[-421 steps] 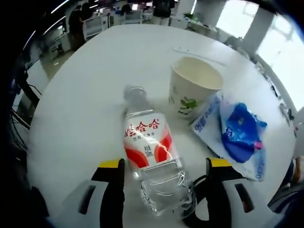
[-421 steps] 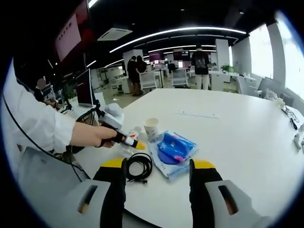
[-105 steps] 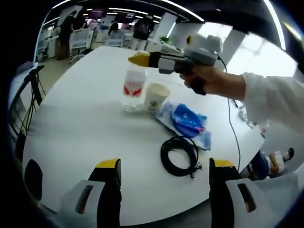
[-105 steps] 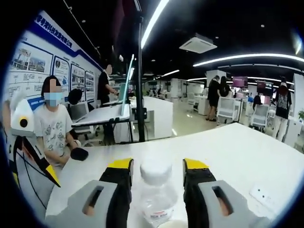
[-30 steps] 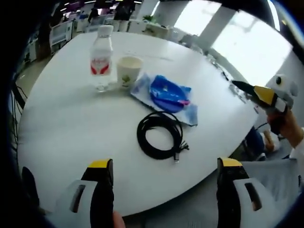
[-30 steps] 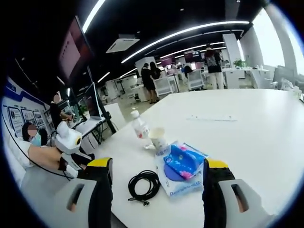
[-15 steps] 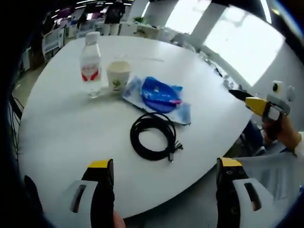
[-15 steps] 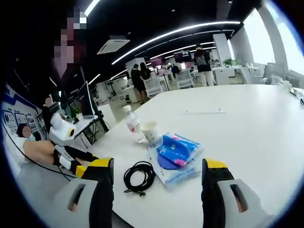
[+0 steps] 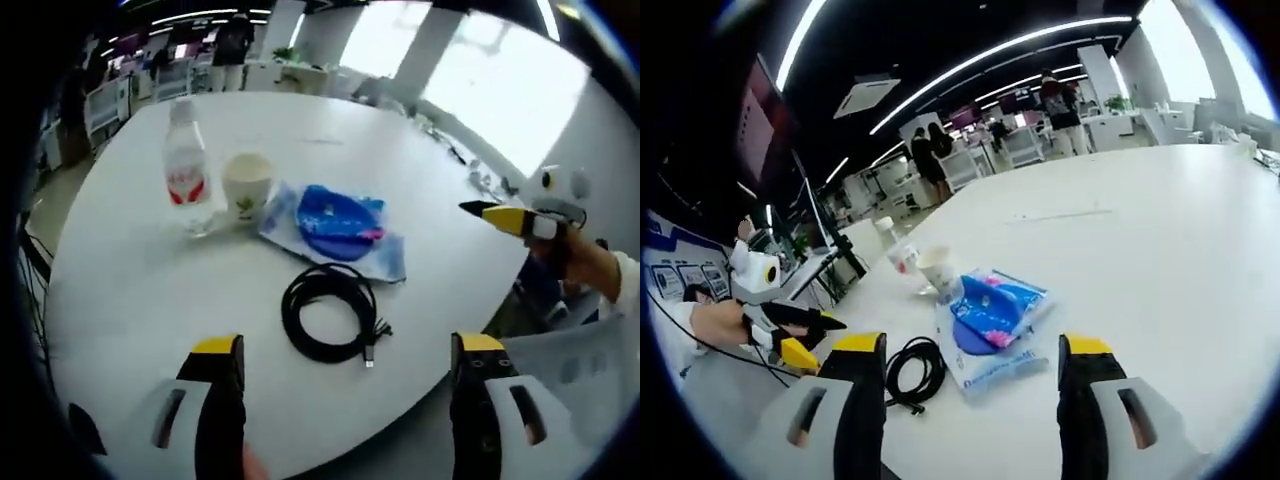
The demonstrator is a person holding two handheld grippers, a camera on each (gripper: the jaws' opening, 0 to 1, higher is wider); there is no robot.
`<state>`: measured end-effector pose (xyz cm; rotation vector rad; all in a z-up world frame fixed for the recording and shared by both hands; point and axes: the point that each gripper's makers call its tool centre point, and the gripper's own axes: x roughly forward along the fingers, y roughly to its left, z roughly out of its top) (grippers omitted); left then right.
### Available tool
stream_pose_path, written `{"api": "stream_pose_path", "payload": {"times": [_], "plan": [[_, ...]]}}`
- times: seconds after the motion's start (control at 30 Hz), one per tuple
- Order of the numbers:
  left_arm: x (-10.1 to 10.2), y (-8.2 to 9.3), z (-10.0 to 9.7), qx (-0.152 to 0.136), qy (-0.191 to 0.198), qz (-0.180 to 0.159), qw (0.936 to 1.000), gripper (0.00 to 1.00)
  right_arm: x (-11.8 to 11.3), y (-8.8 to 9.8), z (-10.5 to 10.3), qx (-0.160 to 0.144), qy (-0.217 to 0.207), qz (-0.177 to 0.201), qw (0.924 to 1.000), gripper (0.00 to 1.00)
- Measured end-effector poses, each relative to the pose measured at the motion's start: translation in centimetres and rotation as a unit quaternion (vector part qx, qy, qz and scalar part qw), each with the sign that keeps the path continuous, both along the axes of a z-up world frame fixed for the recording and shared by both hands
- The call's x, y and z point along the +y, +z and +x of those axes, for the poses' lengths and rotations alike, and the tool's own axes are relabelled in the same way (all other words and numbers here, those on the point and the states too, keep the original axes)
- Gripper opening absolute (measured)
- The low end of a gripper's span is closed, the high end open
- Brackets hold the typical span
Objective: Arrange the tabletop items into an orderly group along one side of the table until the central work area is clear of visible clutter.
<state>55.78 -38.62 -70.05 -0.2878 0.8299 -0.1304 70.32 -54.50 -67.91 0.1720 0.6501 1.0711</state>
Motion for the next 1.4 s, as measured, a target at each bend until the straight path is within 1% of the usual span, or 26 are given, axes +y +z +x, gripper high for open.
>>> {"api": "stream_pose_path", "payload": {"times": [0.03,0.1,0.17,0.23,0.3,0.37,0.4,0.43,0.5,0.6,0.7,0.8,0.9,0.97,1.03,1.07,1.13,1.17,1.27,1.33,1.4], "plan": [[0.4,0.2,0.5,0.0,-0.001,0.007,1.0,0.8,0.0,-0.2,0.3,0.004,-0.001,0.004,1.0,0.66],[0.9,0.4,1.3,0.0,0.003,0.011,0.9999,0.79,-0.1,-0.6,0.9,0.008,-0.001,0.004,1.0,0.65],[1.0,0.7,2.1,-0.002,0.005,0.013,0.9999,0.78,-0.1,-1.0,1.3,0.01,0.0,0.003,1.0,0.64],[1.4,0.7,3.2,-0.003,0.005,0.015,0.9999,0.77,-0.1,-1.4,1.7,0.014,-0.001,0.004,0.9999,0.64],[1.2,0.5,4.1,-0.001,0.001,0.02,0.9998,0.76,-0.1,-1.6,1.8,0.017,-0.003,0.005,0.9998,0.62],[1.1,0.0,5.0,0.002,-0.004,0.023,0.9997,0.74,0.0,-1.9,2.4,0.016,-0.014,0.003,0.9998,0.61],[0.9,-0.2,5.3,0.002,-0.005,0.023,0.9997,0.73,-0.1,-1.8,2.8,0.006,-0.021,0.003,0.9998,0.61],[0.7,-0.5,5.9,0.004,-0.008,0.023,0.9997,0.72,0.0,-1.8,2.8,0.004,-0.023,0.003,0.9997,0.61],[0.5,-1.0,6.7,0.006,-0.008,0.019,0.9998,0.71,0.2,-1.9,3.2,0.008,-0.029,0.004,0.9995,0.61],[0.1,-2.0,8.4,0.008,-0.006,0.013,0.9999,0.67,0.7,-2.2,3.2,0.02,-0.027,0.006,0.9994,0.6],[0.0,-2.7,9.7,0.01,-0.004,0.012,0.9999,0.66,1.1,-2.9,3.2,0.019,-0.018,-0.009,0.9996,0.58],[-0.2,-3.0,10.9,0.006,0.002,0.005,1.0,0.63,1.3,-3.5,3.5,0.028,-0.024,-0.018,0.9992,0.57],[0.1,-3.4,12.3,0.001,0.006,0.008,0.9999,0.6,1.6,-4.0,3.8,0.036,-0.03,-0.021,0.9987,0.54],[0.2,-3.8,13.0,0.001,0.003,0.006,1.0,0.57,1.7,-4.7,4.0,0.04,-0.031,-0.031,0.9983,0.52],[-0.4,-3.8,14.0,-0.011,-0.002,-0.002,0.9999,0.56,1.9,-5.3,4.0,0.045,-0.028,-0.04,0.9978,0.52],[-0.6,-4.1,14.5,-0.013,-0.011,0.005,0.9998,0.56,2.0,-5.8,4.0,0.05,-0.024,-0.05,0.9972,0.51],[-0.4,-4.8,15.0,-0.003,-0.022,0.03,0.9993,0.56,2.3,-6.2,4.1,0.051,-0.022,-0.057,0.9968,0.5],[-0.5,-4.9,15.3,-0.004,-0.024,0.034,0.9991,0.56,2.5,-6.4,4.2,0.053,-0.021,-0.058,0.9967,0.49],[-0.5,-5.5,16.0,-0.001,-0.028,0.034,0.999,0.54,3.2,-6.8,4.5,0.056,-0.018,-0.063,0.9963,0.47],[-0.5,-5.9,16.2,0.003,-0.026,0.033,0.9991,0.52,3.7,-7.1,4.8,0.05,-0.02,-0.067,0.9963,0.46],[-0.2,-6.3,16.5,0.002,-0.021,0.033,0.9992,0.5,4.1,-7.3,4.9,0.05,-0.019,-0.07,0.9962,0.46]]}}
